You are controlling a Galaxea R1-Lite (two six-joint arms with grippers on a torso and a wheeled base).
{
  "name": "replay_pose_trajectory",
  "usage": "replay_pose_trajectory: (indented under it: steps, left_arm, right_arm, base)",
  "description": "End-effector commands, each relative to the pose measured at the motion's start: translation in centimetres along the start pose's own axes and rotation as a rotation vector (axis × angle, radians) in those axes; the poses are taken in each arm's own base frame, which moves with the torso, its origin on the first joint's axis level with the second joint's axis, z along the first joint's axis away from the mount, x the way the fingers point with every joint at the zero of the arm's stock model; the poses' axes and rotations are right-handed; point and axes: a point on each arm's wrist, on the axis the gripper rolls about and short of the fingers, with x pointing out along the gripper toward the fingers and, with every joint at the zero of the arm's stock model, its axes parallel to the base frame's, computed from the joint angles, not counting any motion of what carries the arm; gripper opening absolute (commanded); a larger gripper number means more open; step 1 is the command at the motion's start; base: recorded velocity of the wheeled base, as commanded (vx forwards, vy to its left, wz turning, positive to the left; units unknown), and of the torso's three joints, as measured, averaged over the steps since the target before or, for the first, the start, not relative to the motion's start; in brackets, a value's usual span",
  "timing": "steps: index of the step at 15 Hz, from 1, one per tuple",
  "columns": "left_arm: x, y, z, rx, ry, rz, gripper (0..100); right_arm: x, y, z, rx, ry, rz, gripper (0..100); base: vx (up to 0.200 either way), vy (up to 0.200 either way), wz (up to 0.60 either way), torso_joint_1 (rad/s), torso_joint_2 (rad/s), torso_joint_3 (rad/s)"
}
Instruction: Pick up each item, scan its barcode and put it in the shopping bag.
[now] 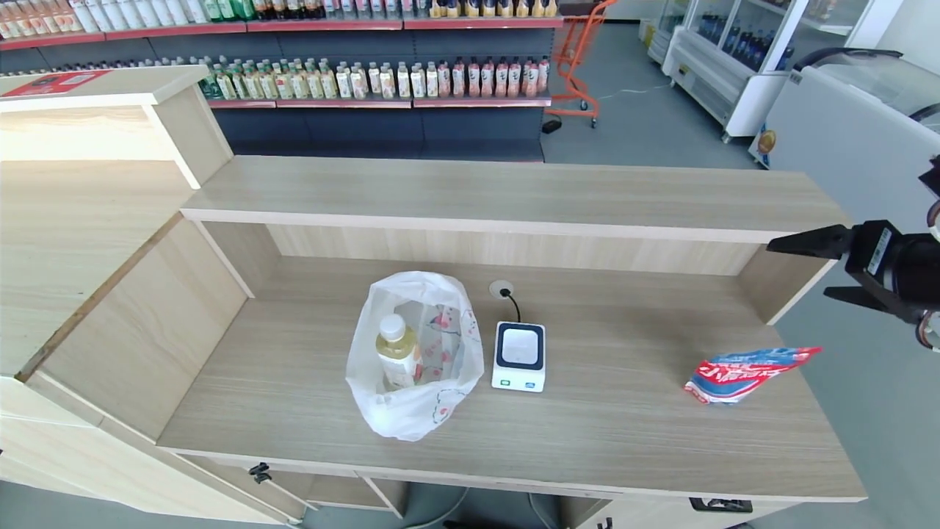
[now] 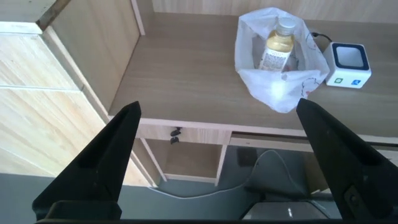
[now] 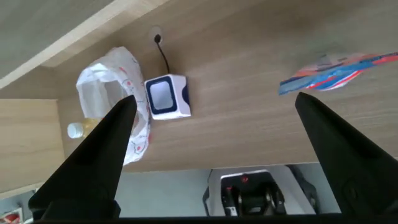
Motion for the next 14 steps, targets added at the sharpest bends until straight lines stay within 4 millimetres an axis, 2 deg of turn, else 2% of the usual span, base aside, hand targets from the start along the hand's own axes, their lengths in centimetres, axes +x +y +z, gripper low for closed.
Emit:
replay_pose_trajectory:
  steps: [1, 5, 7, 8, 11, 14]
  left_arm:
    - [0.0, 0.0, 0.0, 0.000, -0.001, 0.000, 100]
    - [0.0, 0.0, 0.0, 0.000, 0.000, 0.000, 100]
    - [0.0, 0.0, 0.0, 0.000, -0.001, 0.000, 100]
    - [0.0, 0.0, 0.0, -0.004, -0.001, 0.000, 100]
    - [0.0, 0.0, 0.0, -0.004, -0.001, 0.000, 100]
    - [0.0, 0.0, 0.0, -0.004, -0.001, 0.000, 100]
  right_arm:
    - [0.6, -1.0, 0.2, 0.029, 0.017, -0.040, 100]
    - [1.4, -3.1, -0.1, 0.131, 0.038, -0.200, 100]
    - [1.9, -3.4, -0.3, 0.184, 0.054, -0.215, 100]
    - [2.1, -3.5, -0.5, 0.189, 0.071, -0.222, 100]
    - [3.1, -2.7, -1.6, 0.197, 0.130, -0.208, 100]
    - [5.4, -1.4, -2.8, 0.277, 0.154, -0.262, 100]
  base:
    - [0.000, -0.200, 0.00, -0.002, 0.00, 0.002]
    - [0.000, -0.200, 0.00, 0.004, 0.00, 0.002]
    - [0.000, -0.200, 0.00, 0.005, 0.00, 0.005]
    - [0.000, 0.000, 0.00, 0.000, 0.00, 0.000]
    - [0.000, 0.000, 0.00, 0.000, 0.00, 0.000]
    - [0.000, 0.000, 0.00, 0.000, 0.00, 0.000]
